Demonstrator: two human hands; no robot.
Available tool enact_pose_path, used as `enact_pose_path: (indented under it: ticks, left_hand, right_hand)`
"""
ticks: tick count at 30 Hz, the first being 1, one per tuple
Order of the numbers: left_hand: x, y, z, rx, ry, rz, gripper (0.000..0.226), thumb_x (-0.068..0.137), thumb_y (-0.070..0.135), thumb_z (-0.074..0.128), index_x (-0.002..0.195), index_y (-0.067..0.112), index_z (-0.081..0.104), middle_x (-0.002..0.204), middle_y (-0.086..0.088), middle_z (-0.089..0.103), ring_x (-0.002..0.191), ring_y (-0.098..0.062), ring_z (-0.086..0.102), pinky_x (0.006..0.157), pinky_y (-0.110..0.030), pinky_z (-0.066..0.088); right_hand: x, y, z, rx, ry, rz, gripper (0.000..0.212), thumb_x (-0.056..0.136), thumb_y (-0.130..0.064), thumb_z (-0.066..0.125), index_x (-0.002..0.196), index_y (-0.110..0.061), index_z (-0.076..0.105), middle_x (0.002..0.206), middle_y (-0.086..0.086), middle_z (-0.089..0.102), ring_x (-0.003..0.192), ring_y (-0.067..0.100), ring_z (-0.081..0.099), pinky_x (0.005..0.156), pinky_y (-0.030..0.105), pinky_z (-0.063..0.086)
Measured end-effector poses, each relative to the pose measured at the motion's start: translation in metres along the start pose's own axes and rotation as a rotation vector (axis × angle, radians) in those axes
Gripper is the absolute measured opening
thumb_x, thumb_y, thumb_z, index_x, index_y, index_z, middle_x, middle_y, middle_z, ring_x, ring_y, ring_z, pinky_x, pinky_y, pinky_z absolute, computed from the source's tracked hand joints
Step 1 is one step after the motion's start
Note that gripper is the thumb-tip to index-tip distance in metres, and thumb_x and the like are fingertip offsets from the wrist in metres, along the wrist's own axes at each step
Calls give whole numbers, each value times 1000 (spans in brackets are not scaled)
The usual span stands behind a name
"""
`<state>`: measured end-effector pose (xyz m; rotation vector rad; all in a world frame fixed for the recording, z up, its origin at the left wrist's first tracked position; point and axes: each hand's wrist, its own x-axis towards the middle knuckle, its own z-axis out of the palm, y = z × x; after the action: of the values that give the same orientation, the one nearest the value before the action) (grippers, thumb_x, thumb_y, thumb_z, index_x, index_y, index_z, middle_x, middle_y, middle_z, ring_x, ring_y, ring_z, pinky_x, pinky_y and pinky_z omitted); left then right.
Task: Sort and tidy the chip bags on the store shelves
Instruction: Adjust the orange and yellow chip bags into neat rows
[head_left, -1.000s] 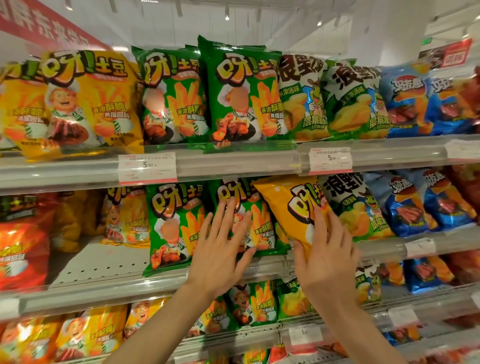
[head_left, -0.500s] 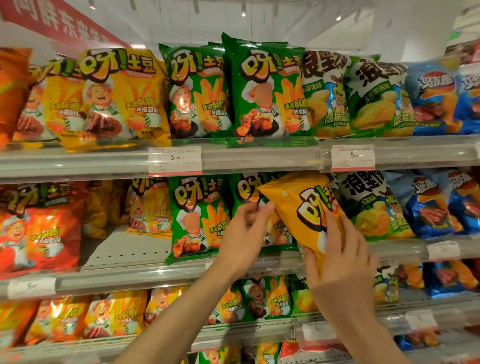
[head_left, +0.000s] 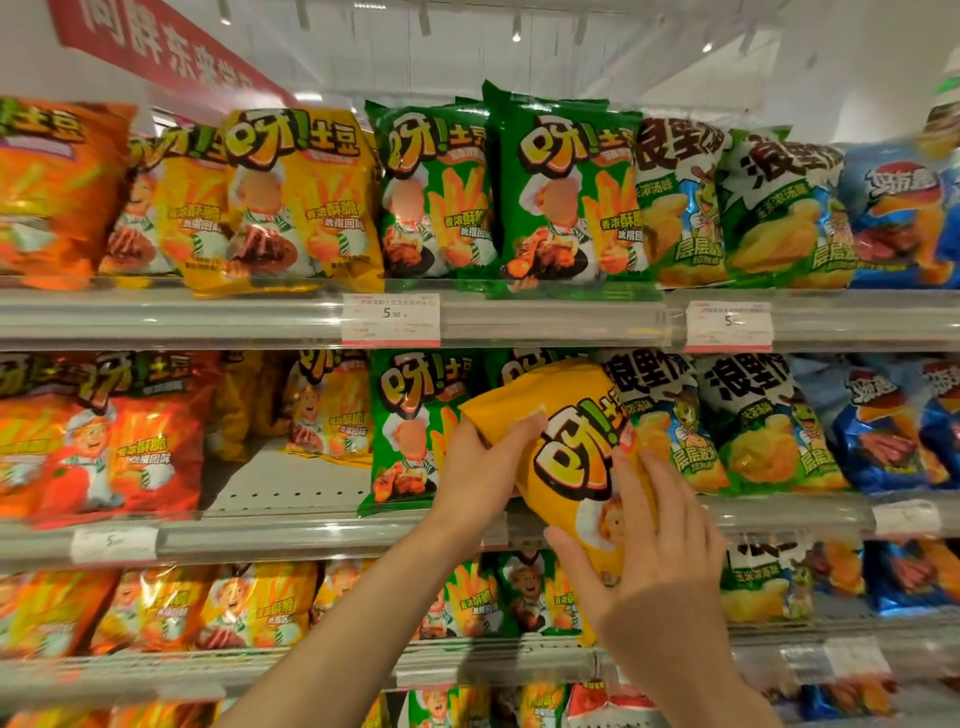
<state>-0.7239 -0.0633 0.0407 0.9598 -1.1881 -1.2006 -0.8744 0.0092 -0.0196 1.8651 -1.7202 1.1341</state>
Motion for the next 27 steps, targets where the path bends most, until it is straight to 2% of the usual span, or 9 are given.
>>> enact_pose_path:
  ticks: [4,8,10,13,18,22,23,26,27]
  left_hand:
    - [-7,4,-20,36,4,32,28,92,33,70,116,21,62,101,4,77,89,-11,75,71,-29,60]
    - [-13,9,-50,68,42,51,26,92,32,69,113,17,63,98,4,78,88,-14,75,60,-21,56]
    - [-16,12,-68,65,49,49,25,93,27,68,114,15,64,98,4,78,86,-14,75,58,-19,55]
    - [-21,16,-100,73,50,62,23,94,24,67,114,14,64,98,3,78,86,-15,75,58,-18,54]
    - [-24,26,-154,89,18,74,18,95,18,63,112,12,63,89,8,78,78,-9,75,58,-16,53]
    - [-18,31,-195,128,31,83,25,95,23,63,118,13,62,99,3,77,89,-14,75,61,-16,54]
    - [-17,33,-205,128,32,88,24,96,24,63,118,15,62,101,3,77,91,-16,75,62,-17,54]
    - [-10,36,-229,138,50,113,29,95,34,63,120,20,61,106,6,76,94,-11,74,72,-23,56]
    - [-8,36,-237,150,67,121,36,92,41,63,122,21,60,107,7,76,97,-10,73,78,-27,56]
  right_hand:
    - [10,-5,-15,273,-147,101,81,89,-72,38,155,-28,27,159,-3,27,148,16,23,119,47,23]
    - [36,-12,-24,471,-352,241,79,88,-76,36,155,-42,13,160,-16,19,148,10,20,121,45,24]
    - [48,-21,-23,531,-480,296,82,83,-80,40,153,-47,13,159,-17,25,146,9,28,118,42,30]
    - [61,-40,-15,682,-632,322,85,79,-75,50,152,-43,22,139,-19,48,124,3,52,103,30,42]
    - [70,-79,18,789,-731,331,107,62,-85,62,151,-35,31,123,-14,66,104,3,68,94,34,55]
    - [75,-120,39,870,-756,342,70,87,-55,65,146,-33,35,118,-12,69,97,-3,69,77,15,54]
    - [75,-130,45,882,-759,344,66,87,-55,66,142,-33,38,118,-11,70,98,-2,70,80,17,54]
    - [75,-153,67,833,-717,382,84,72,-77,66,142,-36,43,128,-11,64,111,7,66,100,37,52]
    - [77,-162,73,807,-702,380,66,75,-75,65,130,-41,50,122,-13,65,107,7,65,100,38,52]
